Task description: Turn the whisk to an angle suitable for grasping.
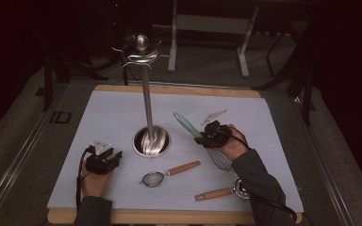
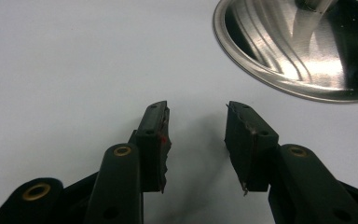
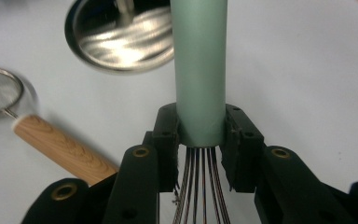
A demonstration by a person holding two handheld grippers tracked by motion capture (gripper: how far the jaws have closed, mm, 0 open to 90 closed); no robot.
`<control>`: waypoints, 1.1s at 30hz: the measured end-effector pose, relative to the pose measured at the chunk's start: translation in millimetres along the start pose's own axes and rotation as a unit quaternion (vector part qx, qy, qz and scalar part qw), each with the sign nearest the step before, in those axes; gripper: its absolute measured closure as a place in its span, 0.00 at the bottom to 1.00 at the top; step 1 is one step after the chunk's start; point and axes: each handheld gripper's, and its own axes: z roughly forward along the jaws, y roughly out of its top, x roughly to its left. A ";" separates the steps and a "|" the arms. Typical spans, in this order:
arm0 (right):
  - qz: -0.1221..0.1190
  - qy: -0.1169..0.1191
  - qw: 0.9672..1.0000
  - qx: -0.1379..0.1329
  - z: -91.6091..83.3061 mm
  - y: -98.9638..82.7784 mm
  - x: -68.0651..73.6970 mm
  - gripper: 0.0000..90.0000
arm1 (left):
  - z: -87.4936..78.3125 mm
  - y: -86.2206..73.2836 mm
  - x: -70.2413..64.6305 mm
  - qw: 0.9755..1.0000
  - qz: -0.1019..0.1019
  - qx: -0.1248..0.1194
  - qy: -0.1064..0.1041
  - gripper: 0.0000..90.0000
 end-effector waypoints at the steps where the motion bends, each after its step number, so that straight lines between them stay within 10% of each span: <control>1: 0.002 -0.002 1.000 -0.009 -1.8 -0.3 0.6 0.77 | -0.1 0.0 0.0 1.000 0.000 0.000 0.000 0.66; 33: -0.037 -0.013 0.990 -0.133 -30.3 14.8 45.7 0.77 | -1.1 -0.3 0.8 1.000 -0.003 -0.004 -0.001 0.66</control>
